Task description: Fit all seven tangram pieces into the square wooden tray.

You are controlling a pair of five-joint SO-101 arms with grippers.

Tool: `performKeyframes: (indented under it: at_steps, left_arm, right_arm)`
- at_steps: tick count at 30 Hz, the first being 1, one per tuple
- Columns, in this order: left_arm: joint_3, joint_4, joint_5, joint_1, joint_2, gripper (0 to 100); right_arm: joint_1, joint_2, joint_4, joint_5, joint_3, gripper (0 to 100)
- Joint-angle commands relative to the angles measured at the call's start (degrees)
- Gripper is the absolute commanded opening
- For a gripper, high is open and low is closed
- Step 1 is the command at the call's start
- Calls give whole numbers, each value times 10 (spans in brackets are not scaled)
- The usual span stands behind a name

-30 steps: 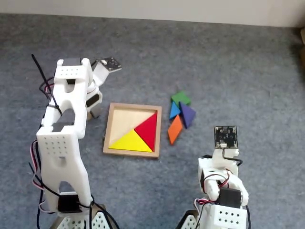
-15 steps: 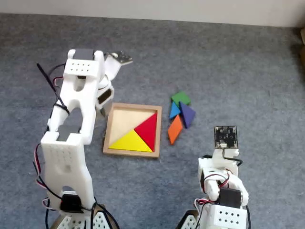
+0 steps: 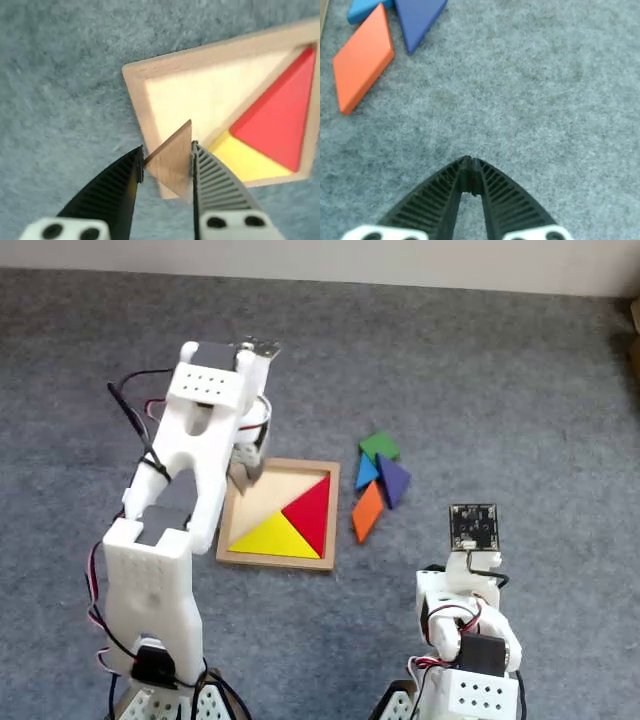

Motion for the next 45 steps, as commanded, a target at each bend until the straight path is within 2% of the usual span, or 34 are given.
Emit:
performKeyframes:
  at_steps: [1, 5, 12, 17, 20, 26, 31, 33, 39, 42, 45]
  left_arm:
    - [-23, 2, 91, 24, -36, 77]
    - [-20, 2, 175, 48, -35, 77]
    - [-19, -11, 514, 88, -34, 79]
    - [-13, -62, 669, 105, -33, 80]
    - [13, -110, 735, 105, -33, 80]
    - [97, -207, 762, 102, -34, 81]
    - [127, -243, 763, 100, -35, 90]
    - [125, -242, 763, 101, -35, 136]
    - [126, -240, 763, 104, -35, 362]
    - [126, -238, 763, 103, -39, 406]
    - [124, -236, 763, 102, -41, 407]
  right_arm:
    - [8, -7, 0, 7, 46, 16]
    - [8, -7, 0, 7, 46, 16]
    - [8, -7, 0, 7, 46, 16]
    - [8, -7, 0, 7, 46, 16]
    - [8, -7, 0, 7, 46, 16]
    - [8, -7, 0, 7, 46, 16]
    - [8, -7, 0, 7, 46, 16]
    - [8, -7, 0, 7, 46, 16]
    - [8, -7, 0, 7, 46, 16]
    - [8, -7, 0, 7, 46, 16]
    - [8, -7, 0, 7, 46, 16]
